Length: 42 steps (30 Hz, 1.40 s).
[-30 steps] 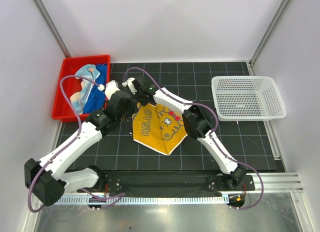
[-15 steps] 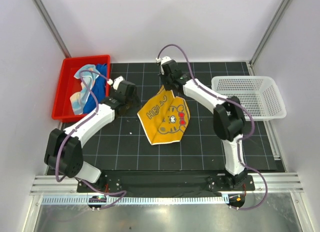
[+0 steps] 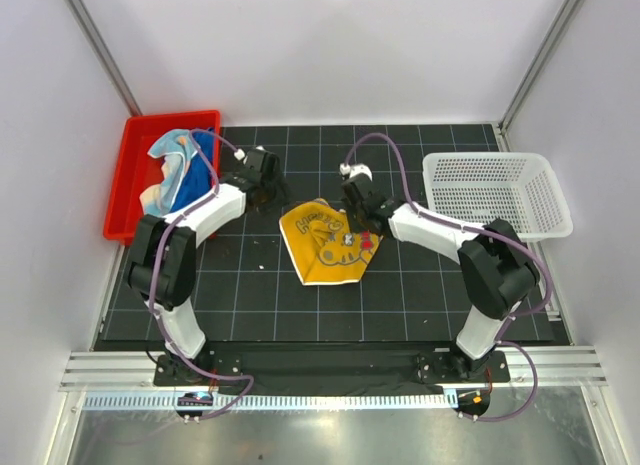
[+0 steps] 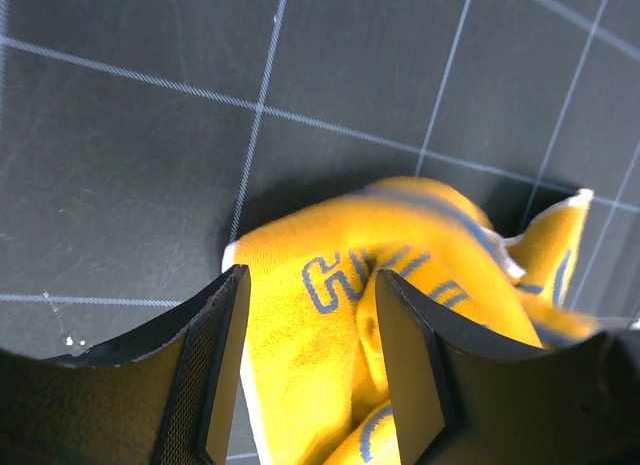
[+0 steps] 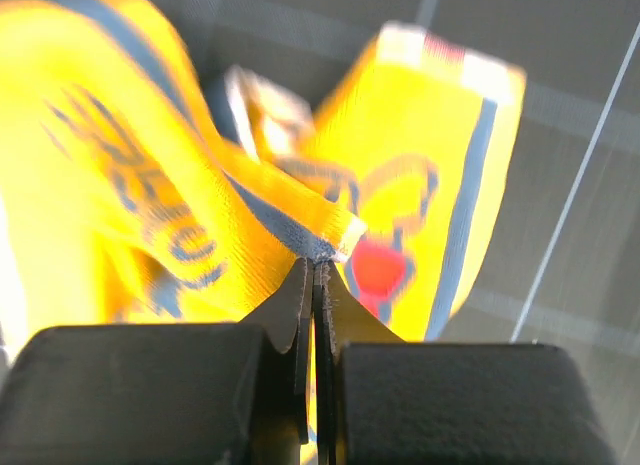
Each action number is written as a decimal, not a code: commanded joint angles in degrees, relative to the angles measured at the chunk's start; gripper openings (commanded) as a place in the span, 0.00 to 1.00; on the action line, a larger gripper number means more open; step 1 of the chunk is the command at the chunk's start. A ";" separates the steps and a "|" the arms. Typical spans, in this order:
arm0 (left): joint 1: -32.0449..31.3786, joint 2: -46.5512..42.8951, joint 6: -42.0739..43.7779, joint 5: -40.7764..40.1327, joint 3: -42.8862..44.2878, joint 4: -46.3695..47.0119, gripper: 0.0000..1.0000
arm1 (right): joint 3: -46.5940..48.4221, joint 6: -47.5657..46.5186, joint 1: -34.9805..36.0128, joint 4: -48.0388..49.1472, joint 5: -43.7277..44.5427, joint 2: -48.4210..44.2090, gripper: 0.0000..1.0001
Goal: Fold and stack the towels
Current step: Flatten out the crumpled towel
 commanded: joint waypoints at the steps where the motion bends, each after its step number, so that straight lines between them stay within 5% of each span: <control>1: 0.16 1.27 2.89 2.87 3.05 1.99 0.58 | -5.56 5.69 2.53 -0.82 4.65 -4.80 0.01; 9: 0.24 5.22 7.37 5.85 6.30 0.24 0.64 | -16.29 9.73 3.68 0.14 12.38 -11.48 0.01; 21: 0.24 10.59 10.36 22.54 9.47 0.58 0.70 | -16.57 10.26 3.68 1.73 13.45 -11.22 0.01; 42: -0.28 -3.91 4.21 31.87 -9.60 14.82 0.57 | -15.25 10.70 3.68 2.96 13.00 -9.73 0.01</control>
